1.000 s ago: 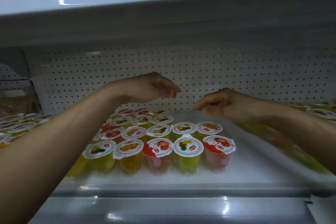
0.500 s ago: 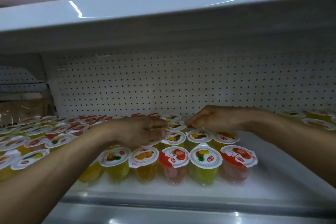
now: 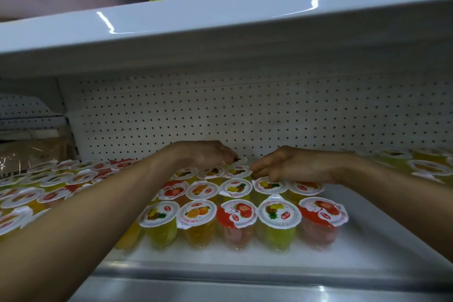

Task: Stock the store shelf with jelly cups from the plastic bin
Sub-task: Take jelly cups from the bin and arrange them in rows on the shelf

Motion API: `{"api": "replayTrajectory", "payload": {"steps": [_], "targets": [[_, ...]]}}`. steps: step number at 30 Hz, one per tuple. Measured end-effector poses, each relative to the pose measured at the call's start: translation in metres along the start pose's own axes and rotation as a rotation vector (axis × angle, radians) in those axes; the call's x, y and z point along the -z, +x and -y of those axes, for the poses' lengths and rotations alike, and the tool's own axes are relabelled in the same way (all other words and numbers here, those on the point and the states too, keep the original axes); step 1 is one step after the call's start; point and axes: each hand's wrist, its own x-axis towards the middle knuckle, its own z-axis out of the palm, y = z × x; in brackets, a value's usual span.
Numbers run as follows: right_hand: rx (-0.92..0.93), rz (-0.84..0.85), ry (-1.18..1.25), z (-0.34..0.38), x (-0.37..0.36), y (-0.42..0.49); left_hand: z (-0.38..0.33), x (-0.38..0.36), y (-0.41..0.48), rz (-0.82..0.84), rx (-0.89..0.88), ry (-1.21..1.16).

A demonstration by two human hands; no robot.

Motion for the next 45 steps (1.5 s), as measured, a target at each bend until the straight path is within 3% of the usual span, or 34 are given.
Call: {"api": "replayTrajectory", "payload": {"steps": [7, 14, 17, 24, 35, 45], "targets": [[0.025, -0.020, -0.071, 0.004, 0.000, -0.003, 0.017, -0.005, 0.016, -0.043, -0.054, 0.007], [-0.001, -0.315, -0.266, -0.027, 0.079, -0.056, 0.002, -0.012, 0.039, -0.172, -0.335, 0.105], [-0.067, -0.308, -0.378, -0.050, 0.087, -0.072, -0.038, -0.017, 0.044, -0.168, -0.444, 0.123], [-0.226, -0.214, -0.579, -0.085, 0.103, -0.098, -0.118, -0.038, 0.096, -0.122, -0.519, 0.145], [-0.175, -0.230, -0.382, -0.115, 0.103, -0.096, -0.173, -0.064, 0.171, 0.110, -0.450, 0.138], [-0.115, -0.181, -0.265, -0.122, 0.106, -0.087, -0.146, -0.043, 0.163, 0.176, -0.431, 0.177]]}}
